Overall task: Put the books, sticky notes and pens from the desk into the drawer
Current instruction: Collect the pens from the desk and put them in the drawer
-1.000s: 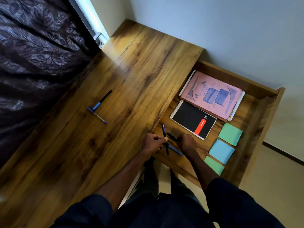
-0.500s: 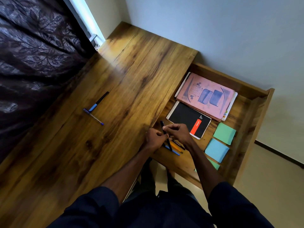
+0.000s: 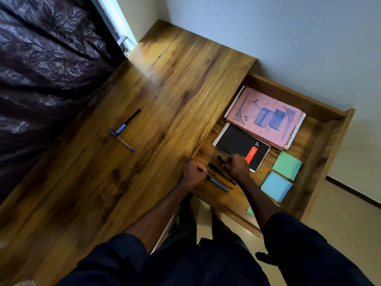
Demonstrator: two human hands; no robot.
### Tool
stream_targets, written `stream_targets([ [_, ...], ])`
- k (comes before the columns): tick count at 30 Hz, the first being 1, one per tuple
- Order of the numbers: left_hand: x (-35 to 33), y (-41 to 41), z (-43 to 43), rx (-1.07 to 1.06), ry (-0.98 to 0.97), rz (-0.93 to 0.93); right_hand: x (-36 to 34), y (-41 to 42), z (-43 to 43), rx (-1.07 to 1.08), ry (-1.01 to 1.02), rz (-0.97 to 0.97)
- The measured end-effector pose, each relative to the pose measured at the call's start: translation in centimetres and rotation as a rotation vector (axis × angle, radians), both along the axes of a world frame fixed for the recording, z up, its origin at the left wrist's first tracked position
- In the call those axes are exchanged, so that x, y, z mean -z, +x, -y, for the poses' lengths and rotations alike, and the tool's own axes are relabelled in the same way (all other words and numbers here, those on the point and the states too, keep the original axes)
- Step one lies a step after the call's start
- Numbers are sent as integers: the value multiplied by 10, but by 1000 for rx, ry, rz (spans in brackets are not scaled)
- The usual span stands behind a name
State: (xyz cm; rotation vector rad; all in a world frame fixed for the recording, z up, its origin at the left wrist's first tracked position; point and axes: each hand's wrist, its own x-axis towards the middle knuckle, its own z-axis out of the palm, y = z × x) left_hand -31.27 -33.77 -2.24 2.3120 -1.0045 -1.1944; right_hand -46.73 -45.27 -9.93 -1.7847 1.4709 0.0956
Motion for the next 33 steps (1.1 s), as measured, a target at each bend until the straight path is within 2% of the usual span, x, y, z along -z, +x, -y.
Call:
stream_targets([
  [8, 5, 3, -13, -22, 31, -30, 26, 3, -4, -168, -55, -112],
  [21, 4, 2, -13, -18, 42, -50, 24, 6, -10, -133, -121, -41],
  [26, -6, 10, -7, 31, -26, -26, -3, 12, -17, -17, -245, 111],
  [29, -19, 18, -1, 34, -84, 5, -31, 27, -21, 46, -307, 286],
  [33, -40, 39, -6, -27, -204, 65, -77, 62, -28, 27, -436, 493],
])
